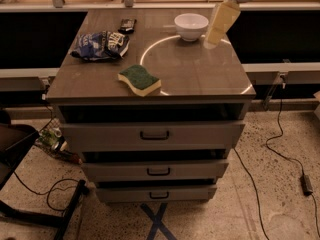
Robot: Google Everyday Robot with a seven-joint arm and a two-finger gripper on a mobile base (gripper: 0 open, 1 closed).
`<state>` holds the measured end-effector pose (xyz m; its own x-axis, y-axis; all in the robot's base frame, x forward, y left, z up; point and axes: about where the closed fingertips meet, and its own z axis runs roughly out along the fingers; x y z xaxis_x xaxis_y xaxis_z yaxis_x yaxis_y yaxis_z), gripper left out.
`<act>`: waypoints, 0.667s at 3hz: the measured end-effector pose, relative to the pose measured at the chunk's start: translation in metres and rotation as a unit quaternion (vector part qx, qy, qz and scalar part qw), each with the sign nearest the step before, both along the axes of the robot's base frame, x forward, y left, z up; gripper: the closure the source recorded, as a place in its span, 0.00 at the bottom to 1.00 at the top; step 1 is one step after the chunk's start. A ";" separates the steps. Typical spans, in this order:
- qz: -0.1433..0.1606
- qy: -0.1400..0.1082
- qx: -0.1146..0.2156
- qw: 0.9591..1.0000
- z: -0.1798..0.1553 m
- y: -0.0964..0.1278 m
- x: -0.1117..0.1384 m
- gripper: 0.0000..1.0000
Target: Move white bowl near sponge
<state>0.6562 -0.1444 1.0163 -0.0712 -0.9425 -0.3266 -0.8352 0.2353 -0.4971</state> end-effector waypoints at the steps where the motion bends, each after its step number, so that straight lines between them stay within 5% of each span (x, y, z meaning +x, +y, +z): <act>1: 0.003 0.008 0.009 1.000 -0.021 0.006 0.034 0.00; 2: 0.017 0.014 0.009 1.000 -0.054 0.013 0.089 0.00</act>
Offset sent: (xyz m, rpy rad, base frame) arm 0.1726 0.0115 -0.0748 0.0225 0.0199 0.0688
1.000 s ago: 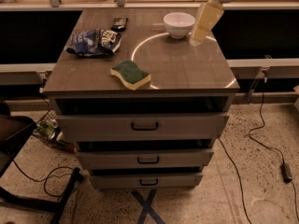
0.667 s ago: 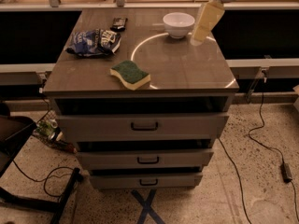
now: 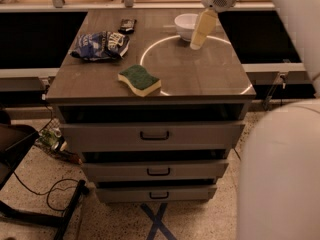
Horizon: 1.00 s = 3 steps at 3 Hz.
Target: Move white bowl near sponge
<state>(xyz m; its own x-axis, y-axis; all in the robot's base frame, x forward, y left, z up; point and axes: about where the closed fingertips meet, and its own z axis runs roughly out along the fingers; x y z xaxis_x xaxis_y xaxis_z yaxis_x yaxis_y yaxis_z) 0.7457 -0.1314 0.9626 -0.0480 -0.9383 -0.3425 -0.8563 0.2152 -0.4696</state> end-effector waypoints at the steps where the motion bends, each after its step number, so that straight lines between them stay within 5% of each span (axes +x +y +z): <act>1: 0.001 0.000 -0.033 0.999 -0.032 0.001 0.051 0.00; 3: -0.043 0.000 -0.098 0.994 -0.063 -0.028 0.088 0.00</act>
Offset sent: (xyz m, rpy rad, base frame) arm 0.1153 -0.0274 -0.0460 -0.2255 -0.0053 -0.0784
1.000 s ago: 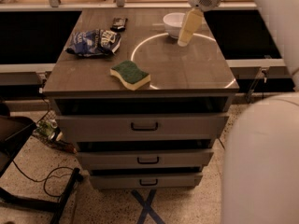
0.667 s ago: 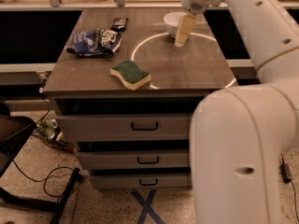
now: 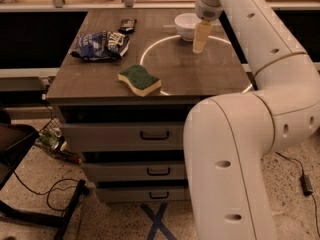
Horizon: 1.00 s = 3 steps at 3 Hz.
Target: Move white bowl near sponge
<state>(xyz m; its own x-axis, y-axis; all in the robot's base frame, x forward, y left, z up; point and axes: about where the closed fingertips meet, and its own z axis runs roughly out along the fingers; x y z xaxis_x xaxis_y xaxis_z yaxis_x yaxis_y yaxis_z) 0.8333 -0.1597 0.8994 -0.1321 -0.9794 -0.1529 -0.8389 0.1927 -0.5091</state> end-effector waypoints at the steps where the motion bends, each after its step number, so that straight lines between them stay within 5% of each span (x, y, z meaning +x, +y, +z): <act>1: 0.003 -0.002 0.001 1.000 -0.005 0.001 0.004 0.00; 3: 0.028 -0.082 -0.003 0.996 0.007 -0.020 0.037 0.00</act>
Offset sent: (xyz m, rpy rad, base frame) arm 0.0399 -0.0280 0.0135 -0.0097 -0.2386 0.0659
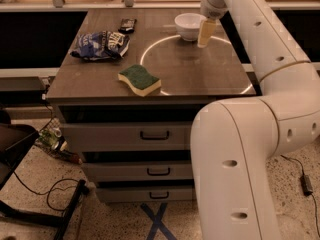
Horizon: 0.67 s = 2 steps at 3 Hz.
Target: Move white bowl near sponge
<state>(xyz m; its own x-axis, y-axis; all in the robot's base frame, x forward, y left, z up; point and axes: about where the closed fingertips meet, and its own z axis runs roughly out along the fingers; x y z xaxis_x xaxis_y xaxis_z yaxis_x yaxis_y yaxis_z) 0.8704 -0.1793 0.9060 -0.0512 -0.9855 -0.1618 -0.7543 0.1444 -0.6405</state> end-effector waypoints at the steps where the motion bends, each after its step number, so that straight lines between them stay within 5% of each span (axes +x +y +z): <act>1: 0.018 -0.017 -0.012 1.000 -0.009 0.001 0.015 0.00; 2: 0.030 -0.014 -0.018 0.999 -0.021 0.003 0.019 0.00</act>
Offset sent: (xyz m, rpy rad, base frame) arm 0.0430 -0.0047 -0.0141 -0.0474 -0.0305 0.0854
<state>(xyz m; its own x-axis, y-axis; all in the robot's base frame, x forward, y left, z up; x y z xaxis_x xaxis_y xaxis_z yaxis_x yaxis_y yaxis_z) 0.8897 -0.1763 0.8853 0.0125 -0.9918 -0.1270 -0.7432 0.0757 -0.6648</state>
